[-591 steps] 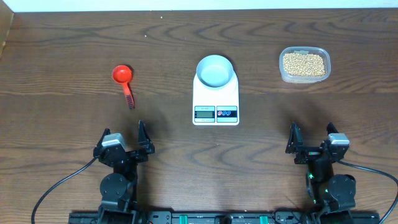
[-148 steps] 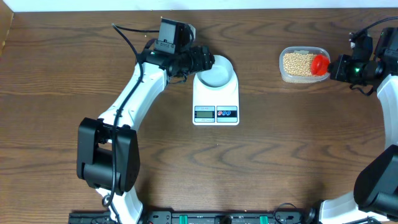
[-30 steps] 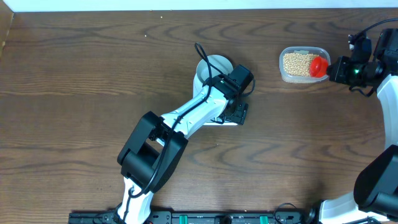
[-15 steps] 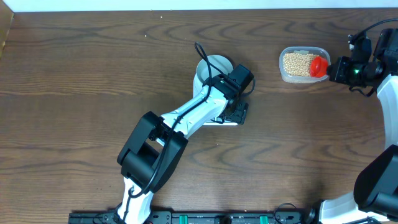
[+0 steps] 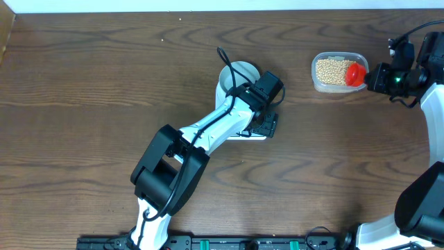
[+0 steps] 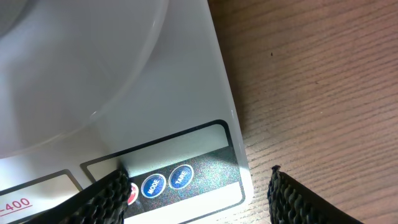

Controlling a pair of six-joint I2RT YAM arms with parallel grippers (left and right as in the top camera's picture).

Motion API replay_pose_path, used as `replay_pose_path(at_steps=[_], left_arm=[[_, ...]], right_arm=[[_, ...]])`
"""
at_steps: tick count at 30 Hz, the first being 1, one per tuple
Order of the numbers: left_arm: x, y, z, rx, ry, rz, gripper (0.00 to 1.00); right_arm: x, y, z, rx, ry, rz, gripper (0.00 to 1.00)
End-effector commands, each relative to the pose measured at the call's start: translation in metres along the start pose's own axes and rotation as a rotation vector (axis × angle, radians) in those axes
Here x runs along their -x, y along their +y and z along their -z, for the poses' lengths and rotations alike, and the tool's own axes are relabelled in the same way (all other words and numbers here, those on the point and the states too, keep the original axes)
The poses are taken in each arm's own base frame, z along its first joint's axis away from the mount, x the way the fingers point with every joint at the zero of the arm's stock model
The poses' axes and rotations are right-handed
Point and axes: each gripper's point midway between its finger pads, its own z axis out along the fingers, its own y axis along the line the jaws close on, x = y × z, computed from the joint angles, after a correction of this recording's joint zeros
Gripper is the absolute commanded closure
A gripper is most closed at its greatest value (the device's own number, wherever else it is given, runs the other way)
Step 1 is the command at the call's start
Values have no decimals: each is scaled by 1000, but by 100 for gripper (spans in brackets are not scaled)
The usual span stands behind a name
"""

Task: Scoop item into bowl and weigh 50g on scale

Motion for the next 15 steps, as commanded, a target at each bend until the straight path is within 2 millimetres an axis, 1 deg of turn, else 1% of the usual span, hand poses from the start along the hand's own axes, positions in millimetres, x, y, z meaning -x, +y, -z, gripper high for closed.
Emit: replay_pose_path(at_steps=[1, 15], left_arm=[[-22, 8, -18, 9, 81, 6, 27], [-28, 3, -17, -23, 111, 8, 27]], right_arm=[[1, 1, -1, 9, 5, 13, 99], [1, 1, -1, 10, 5, 13, 99]])
